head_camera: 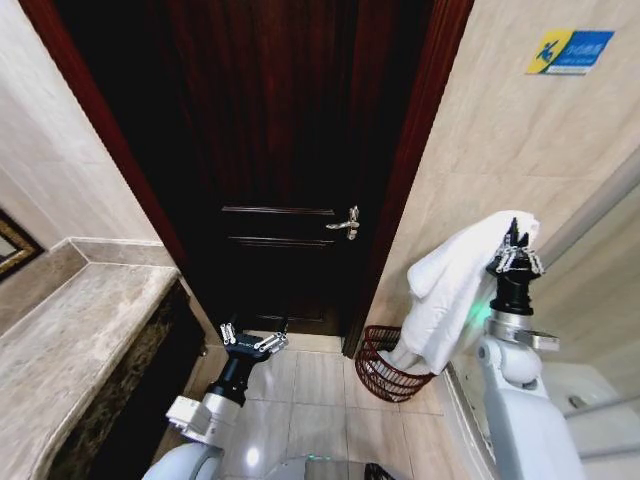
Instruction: Discard the used towel into the hamper.
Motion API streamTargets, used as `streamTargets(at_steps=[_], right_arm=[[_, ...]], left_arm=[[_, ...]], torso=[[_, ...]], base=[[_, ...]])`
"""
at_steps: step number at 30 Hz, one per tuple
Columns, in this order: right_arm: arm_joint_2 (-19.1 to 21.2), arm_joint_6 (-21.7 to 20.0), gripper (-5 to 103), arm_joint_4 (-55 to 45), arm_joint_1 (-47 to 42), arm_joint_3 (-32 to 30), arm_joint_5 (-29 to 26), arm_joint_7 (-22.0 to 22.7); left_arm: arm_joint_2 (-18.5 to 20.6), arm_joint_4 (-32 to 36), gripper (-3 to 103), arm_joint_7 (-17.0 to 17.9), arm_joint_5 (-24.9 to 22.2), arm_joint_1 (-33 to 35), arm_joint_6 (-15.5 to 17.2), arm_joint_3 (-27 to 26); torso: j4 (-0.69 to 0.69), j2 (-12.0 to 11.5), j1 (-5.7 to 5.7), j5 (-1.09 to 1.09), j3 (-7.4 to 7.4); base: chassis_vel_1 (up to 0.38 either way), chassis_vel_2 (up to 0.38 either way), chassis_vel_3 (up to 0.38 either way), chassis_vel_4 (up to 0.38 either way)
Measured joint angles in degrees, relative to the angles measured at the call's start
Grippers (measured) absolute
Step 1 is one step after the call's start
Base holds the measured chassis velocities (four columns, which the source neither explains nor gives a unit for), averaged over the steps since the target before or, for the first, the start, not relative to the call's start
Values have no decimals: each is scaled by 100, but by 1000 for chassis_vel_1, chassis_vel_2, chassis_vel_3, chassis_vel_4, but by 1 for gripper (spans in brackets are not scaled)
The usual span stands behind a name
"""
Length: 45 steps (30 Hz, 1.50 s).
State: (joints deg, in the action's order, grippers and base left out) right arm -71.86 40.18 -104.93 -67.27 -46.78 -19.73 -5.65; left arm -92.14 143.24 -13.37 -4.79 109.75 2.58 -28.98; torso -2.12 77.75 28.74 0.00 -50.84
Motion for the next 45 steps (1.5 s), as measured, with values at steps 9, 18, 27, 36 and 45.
streamTargets(at_steps=[9, 18, 27, 36, 45], right_arm=[[-13, 76, 4, 19, -133, -40, -33, 1], [-30, 112, 4, 59, -242, -59, -52, 11], [-20, 151, 4, 58, -295, -85, -76, 14], [-30, 454, 4, 111, -402, -90, -269, -106], [-67, 700, 4, 449, -445, -109, -302, -265]], left_arm=[[0, 0, 100, 0, 0, 0, 0, 0], [-1, 0, 100, 0, 0, 0, 0, 0], [0, 0, 100, 0, 0, 0, 0, 0], [0, 0, 100, 0, 0, 0, 0, 0], [0, 0, 100, 0, 0, 0, 0, 0]], torso=[[0, 0, -1, 0, 0], [0, 0, -2, 1, 0], [0, 0, -2, 0, 0], [0, 0, -1, 0, 0], [0, 0, -2, 0, 1]], base=[[-61, 62, 57, -57], [-23, 27, 26, -38], [-61, 52, 61, -58], [-23, 24, 27, -22], [0, 0, 0, 0]])
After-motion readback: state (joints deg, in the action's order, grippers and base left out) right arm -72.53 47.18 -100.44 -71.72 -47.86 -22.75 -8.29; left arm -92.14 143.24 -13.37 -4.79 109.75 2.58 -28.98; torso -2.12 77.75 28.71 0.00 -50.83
